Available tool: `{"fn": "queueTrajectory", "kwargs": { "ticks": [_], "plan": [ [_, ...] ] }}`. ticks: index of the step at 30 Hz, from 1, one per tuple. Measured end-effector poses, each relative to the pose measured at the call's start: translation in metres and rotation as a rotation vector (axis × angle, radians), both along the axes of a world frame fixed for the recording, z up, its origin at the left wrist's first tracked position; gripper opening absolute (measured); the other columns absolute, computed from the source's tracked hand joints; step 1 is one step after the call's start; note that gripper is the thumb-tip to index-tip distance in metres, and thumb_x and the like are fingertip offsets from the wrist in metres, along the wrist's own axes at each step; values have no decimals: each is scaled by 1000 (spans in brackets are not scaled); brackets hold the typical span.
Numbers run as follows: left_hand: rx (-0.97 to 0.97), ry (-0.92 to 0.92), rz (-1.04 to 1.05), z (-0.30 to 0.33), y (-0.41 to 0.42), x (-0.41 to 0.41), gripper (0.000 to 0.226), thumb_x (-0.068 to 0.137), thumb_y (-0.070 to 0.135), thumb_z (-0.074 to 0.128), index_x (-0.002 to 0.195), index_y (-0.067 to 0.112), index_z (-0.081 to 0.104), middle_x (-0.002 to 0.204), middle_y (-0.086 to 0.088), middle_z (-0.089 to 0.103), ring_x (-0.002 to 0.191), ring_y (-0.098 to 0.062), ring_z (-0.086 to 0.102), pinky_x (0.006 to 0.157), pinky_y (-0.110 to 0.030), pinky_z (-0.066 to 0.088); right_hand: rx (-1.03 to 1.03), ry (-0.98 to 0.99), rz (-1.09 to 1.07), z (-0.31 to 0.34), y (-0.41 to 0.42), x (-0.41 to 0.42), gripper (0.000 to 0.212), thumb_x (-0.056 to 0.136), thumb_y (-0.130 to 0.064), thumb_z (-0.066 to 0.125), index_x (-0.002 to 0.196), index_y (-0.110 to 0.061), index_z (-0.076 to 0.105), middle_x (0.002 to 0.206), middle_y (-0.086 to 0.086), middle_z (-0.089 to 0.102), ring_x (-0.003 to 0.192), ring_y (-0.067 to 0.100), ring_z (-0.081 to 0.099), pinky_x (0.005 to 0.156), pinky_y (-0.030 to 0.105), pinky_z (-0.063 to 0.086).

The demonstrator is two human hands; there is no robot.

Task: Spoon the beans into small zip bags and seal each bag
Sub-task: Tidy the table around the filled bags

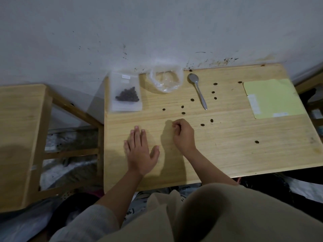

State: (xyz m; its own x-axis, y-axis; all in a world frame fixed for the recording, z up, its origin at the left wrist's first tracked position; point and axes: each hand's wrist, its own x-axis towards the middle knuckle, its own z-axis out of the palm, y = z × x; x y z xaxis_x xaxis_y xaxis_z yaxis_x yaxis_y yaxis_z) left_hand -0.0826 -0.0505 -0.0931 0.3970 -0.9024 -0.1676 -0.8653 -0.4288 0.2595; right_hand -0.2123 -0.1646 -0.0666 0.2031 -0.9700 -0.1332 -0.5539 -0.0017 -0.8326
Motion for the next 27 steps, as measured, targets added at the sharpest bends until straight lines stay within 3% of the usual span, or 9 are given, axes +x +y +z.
{"fn": "queueTrajectory", "kwargs": {
  "ticks": [2,4,7,9,12,15,18,21,27],
  "plan": [
    [-3,4,-1,0,0,0,79,86,59,35,147,10,25,158,-11,13,144,-29,11,112,-55,15,56,-20,12,4,-13,8,25,87,7,42,99,-2,61,92,7,60,78,12,53,65,3,36],
    [0,12,-1,-1,0,1,80,85,59,37,148,11,23,158,-10,11,145,-29,9,112,-54,14,118,-24,38,5,-25,16,25,89,5,39,98,-3,61,92,6,60,68,8,49,59,10,36],
    [11,27,5,0,-1,2,82,85,59,39,149,12,20,159,-9,8,145,-27,6,113,-53,11,85,3,77,4,-39,28,19,95,-13,45,96,-1,60,71,2,57,56,7,45,54,23,34],
    [8,40,9,1,-2,2,80,86,58,40,149,12,19,159,-9,7,145,-26,5,113,-53,11,9,88,115,3,-46,33,24,94,-22,52,107,-3,60,59,-2,51,55,12,47,57,26,37],
    [-6,46,16,3,-2,1,79,87,57,40,148,10,23,158,-11,12,145,-28,10,112,-56,14,-9,211,165,1,-52,38,33,92,-17,50,124,-10,58,73,4,63,74,22,60,66,28,45],
    [2,3,2,2,-2,0,79,86,59,40,144,7,31,155,-15,21,142,-32,20,109,-58,22,-6,274,176,-5,-57,41,26,93,-18,50,113,-12,65,97,9,70,91,26,64,71,31,49],
    [6,-16,-4,2,-2,1,79,85,59,40,144,6,33,154,-16,23,142,-33,22,108,-58,24,-3,299,187,-5,-58,44,19,92,-18,49,102,-11,64,89,8,69,83,27,63,61,29,43],
    [6,-20,3,2,-2,0,79,85,59,40,143,6,33,154,-16,24,141,-33,22,108,-58,25,-13,337,193,-4,-57,43,19,92,-19,48,105,-11,61,87,7,69,82,26,63,61,27,39],
    [0,-26,5,2,-3,0,79,84,59,43,143,6,35,153,-16,26,141,-33,24,108,-58,26,-17,357,215,-4,-55,46,26,92,-26,51,116,-23,61,106,0,70,95,24,63,66,27,44]
  ]
}}
